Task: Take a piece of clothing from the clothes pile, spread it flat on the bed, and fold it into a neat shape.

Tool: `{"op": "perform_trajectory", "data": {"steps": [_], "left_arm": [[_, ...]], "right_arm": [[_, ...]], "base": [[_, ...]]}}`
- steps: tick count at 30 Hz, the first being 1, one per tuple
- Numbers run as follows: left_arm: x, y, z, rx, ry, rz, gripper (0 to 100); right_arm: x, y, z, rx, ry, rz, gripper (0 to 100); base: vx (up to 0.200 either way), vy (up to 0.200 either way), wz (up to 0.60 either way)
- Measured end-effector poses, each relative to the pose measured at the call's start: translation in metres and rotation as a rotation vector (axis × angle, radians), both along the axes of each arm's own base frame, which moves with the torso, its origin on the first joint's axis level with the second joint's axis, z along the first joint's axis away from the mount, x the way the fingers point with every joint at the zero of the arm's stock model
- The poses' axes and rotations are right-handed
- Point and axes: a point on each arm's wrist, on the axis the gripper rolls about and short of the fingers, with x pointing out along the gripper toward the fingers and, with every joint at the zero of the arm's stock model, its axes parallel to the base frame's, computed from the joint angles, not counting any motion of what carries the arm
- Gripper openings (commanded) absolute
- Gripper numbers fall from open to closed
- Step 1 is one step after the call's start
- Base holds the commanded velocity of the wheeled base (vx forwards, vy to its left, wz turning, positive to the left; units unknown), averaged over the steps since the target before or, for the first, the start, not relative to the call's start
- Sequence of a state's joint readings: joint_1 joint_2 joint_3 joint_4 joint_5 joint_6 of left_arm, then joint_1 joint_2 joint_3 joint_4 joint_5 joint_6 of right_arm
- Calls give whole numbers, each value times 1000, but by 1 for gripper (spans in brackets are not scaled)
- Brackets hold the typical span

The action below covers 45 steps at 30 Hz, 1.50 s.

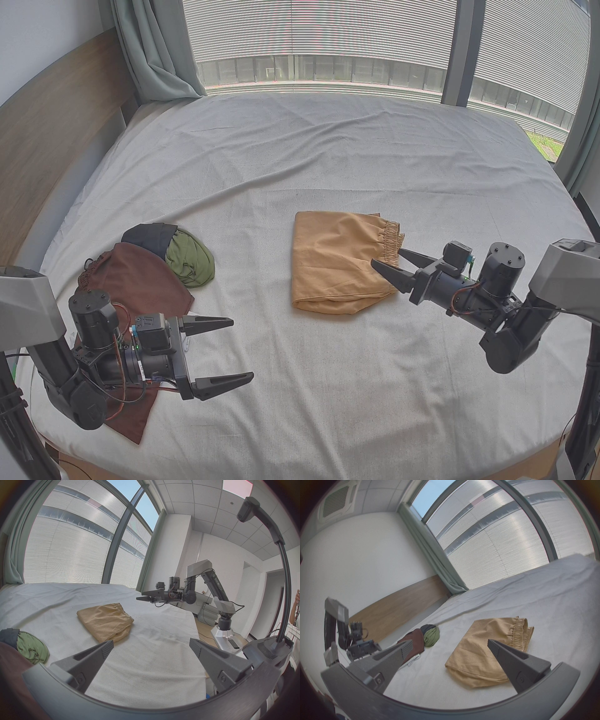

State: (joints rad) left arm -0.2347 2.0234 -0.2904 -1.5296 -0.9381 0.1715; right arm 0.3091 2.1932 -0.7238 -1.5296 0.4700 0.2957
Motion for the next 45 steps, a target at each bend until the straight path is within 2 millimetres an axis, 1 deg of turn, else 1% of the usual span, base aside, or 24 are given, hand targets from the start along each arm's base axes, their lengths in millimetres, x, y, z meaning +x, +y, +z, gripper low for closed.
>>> {"op": "perform_trajectory", "data": {"steps": [5, 12, 22, 30, 39, 45], "left_arm": [[-11, 1, 10, 2, -19, 9, 100], [-32, 5, 27, -4, -63, 4, 100], [-65, 13, 45, -19, -109, 4, 100], [-96, 21, 62, -45, -179, 8, 100], [-116, 25, 80, -77, -271, 5, 100], [-124, 27, 88, -91, -317, 2, 100]], "right_arm": [[-35, -4, 12, -115, -53, 17, 100], [-75, -14, 25, -207, -98, 30, 100], [-130, -34, 50, -221, -156, 21, 100], [-174, -53, 71, -205, -231, -5, 100], [-212, -76, 92, -183, -312, -87, 100], [-241, -87, 97, -181, -318, -119, 100]], "base": [[0, 0, 0], [0, 0, 0], [0, 0, 0], [0, 0, 0], [0, 0, 0], [0, 0, 0]]}}
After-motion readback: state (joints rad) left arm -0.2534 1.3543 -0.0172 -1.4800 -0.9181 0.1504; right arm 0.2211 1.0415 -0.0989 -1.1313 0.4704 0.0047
